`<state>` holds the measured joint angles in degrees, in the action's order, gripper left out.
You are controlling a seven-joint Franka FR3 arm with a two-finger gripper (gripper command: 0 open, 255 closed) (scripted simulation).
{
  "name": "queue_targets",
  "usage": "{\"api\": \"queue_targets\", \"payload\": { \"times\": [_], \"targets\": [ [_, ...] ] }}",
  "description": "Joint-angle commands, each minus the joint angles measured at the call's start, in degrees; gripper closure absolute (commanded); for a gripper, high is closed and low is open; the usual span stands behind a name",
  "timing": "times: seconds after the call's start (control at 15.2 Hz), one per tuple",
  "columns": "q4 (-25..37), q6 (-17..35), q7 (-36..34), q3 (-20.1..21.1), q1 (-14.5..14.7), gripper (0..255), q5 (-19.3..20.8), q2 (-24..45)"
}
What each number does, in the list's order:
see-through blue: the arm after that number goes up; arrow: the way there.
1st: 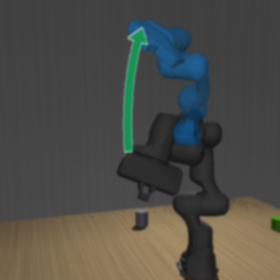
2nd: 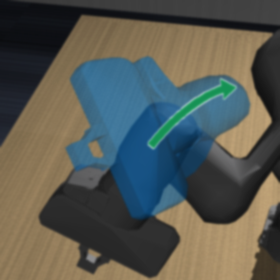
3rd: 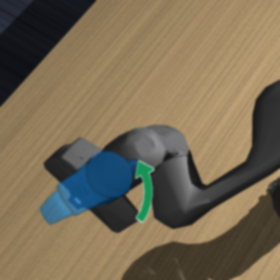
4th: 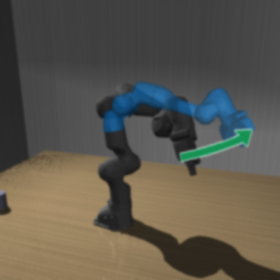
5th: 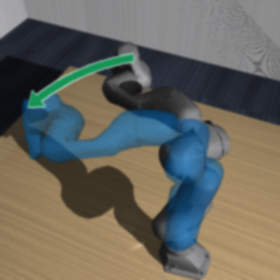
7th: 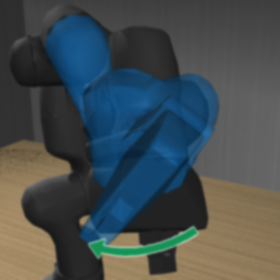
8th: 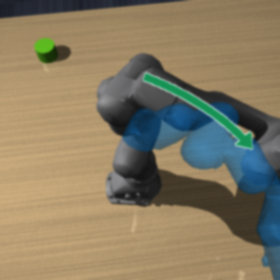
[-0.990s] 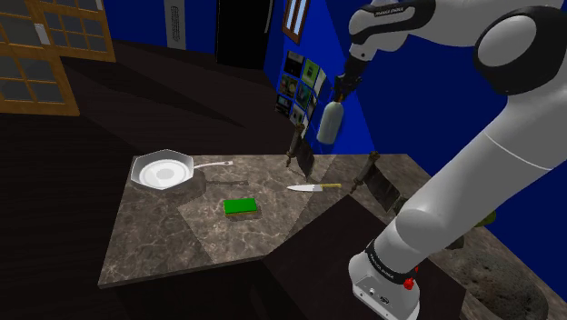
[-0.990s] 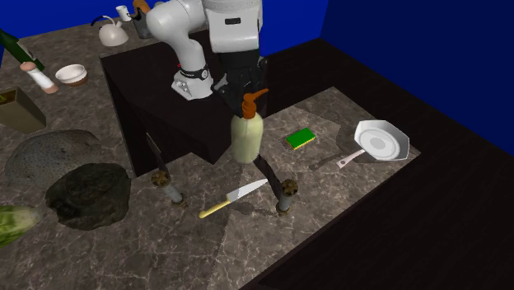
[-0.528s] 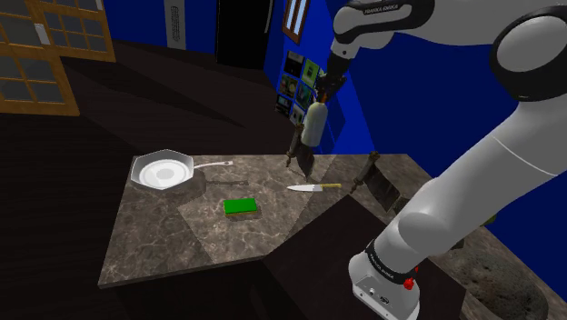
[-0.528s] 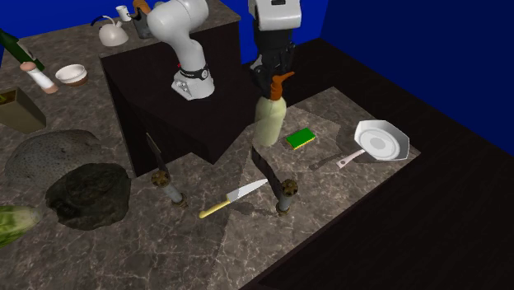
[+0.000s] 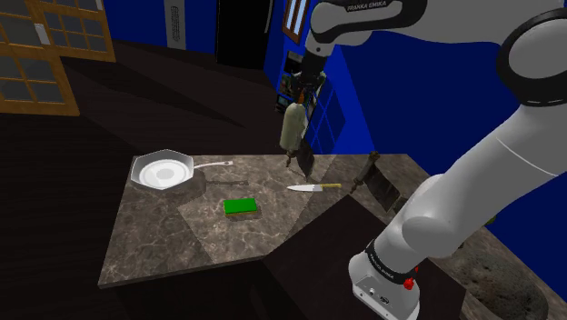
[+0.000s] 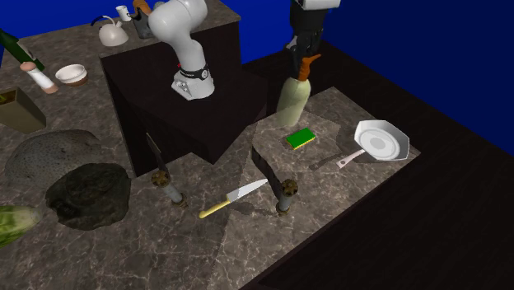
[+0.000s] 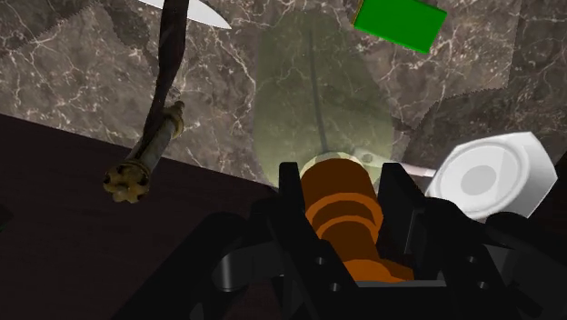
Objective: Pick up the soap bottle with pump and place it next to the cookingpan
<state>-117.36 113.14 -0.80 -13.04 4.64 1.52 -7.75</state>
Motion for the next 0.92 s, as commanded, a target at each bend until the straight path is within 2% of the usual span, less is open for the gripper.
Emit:
{"api": "queue_targets", "payload": {
  "times": [0.0,0.46,0.86],
  "targets": [
    [0.63,-0.15,-2.45,1.36,1.06,255,-0.17,0.49],
    [4.32,-0.61,-11.58,6.49,5.30,255,-0.68,3.84],
    [10.12,-1.64,-19.03,10.35,8.92,255,-0.75,8.70]
  ]
}}
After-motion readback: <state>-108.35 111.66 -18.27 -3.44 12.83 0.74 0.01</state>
